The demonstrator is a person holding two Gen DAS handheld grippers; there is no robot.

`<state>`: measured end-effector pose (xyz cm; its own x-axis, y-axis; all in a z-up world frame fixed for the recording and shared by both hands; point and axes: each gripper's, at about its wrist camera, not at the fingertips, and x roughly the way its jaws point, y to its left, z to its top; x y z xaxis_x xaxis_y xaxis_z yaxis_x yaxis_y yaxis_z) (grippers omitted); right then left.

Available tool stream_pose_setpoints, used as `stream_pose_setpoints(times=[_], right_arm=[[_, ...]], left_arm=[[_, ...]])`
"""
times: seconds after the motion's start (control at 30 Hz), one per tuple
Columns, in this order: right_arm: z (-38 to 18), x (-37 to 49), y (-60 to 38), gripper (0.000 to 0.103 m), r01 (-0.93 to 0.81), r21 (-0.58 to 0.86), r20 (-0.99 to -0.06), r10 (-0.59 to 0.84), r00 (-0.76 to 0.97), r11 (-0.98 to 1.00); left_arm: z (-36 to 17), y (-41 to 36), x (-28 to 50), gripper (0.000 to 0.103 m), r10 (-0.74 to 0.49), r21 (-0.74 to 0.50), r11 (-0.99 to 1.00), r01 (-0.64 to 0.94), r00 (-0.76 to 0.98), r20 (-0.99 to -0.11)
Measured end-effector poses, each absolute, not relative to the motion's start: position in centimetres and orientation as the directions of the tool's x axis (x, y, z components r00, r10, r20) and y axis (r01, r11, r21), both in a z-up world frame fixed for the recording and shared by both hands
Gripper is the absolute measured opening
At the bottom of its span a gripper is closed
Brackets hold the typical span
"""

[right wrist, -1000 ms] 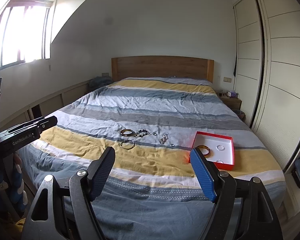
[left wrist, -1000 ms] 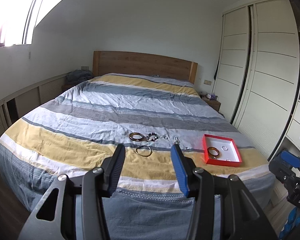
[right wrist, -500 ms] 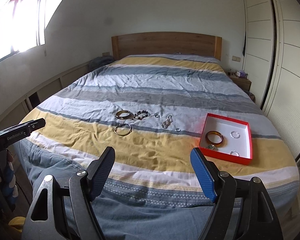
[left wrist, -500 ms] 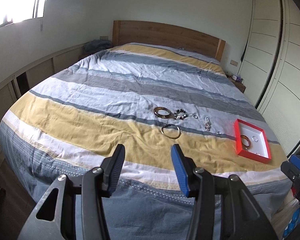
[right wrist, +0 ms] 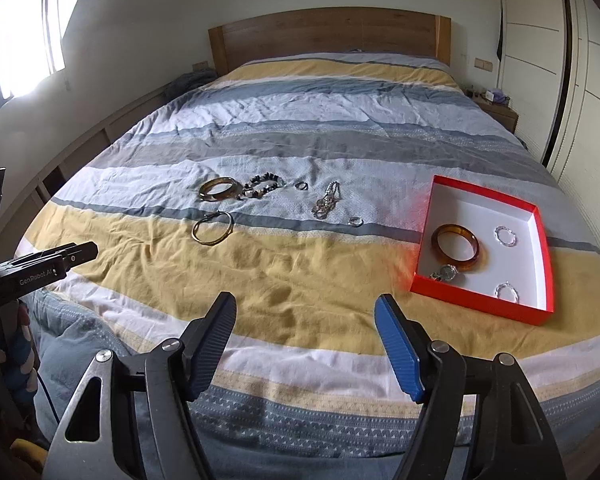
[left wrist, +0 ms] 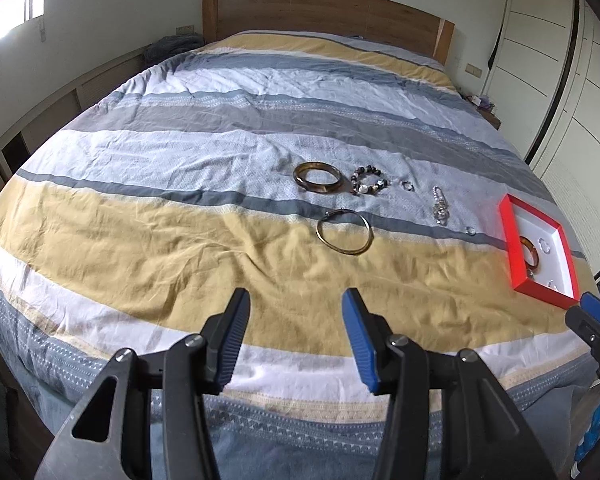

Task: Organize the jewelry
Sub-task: 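Move both tools toward the remaining jewelry on the duvet, then grasp the thin silver bangle with the left tool while the right grasps a small silver ring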

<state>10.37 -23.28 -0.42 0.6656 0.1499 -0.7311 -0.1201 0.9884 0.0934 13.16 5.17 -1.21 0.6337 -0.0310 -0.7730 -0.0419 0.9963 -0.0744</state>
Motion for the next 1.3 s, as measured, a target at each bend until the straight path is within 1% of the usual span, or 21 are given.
stream_pose_setpoints(times=[0.13, 0.47, 0.63, 0.9, 1.3], right_arm=[[-1.7, 13.5, -23.5, 0.066, -0.119, 0.105, -0.739, 0.158, 0.655, 0.987], [-5.1, 20.0, -23.4, 0.065, -0.120, 0.120, -0.747, 0.169, 0.643, 0.986], [-7.0, 23.3, -23.9, 0.061, -0.082, 0.126, -0.753, 0.149, 0.641, 0.989], [-9.2, 27.1, -24.4, 0.059, -0.040, 0.112, -0.754, 0.111, 0.648, 0.993], [-11.7, 29.2, -25.1, 0.057, 0.000, 0.084, -0.760, 0.064, 0.647, 0.996]], left_arm=[[-2.8, 5.1, 16.5, 0.046, -0.030, -0.072, 0.997, -0.042, 0.621, -0.783], [-6.7, 3.5, 23.8, 0.046, -0.065, -0.094, 0.995, -0.017, 0.595, -0.801], [-9.0, 3.5, 26.4, 0.046, -0.057, -0.095, 0.995, -0.037, 0.578, -0.814], [-11.6, 3.2, 28.1, 0.045, -0.080, -0.115, 0.993, -0.028, 0.563, -0.823], [-13.2, 2.4, 29.2, 0.045, -0.056, -0.070, 0.998, -0.002, 0.577, -0.815]])
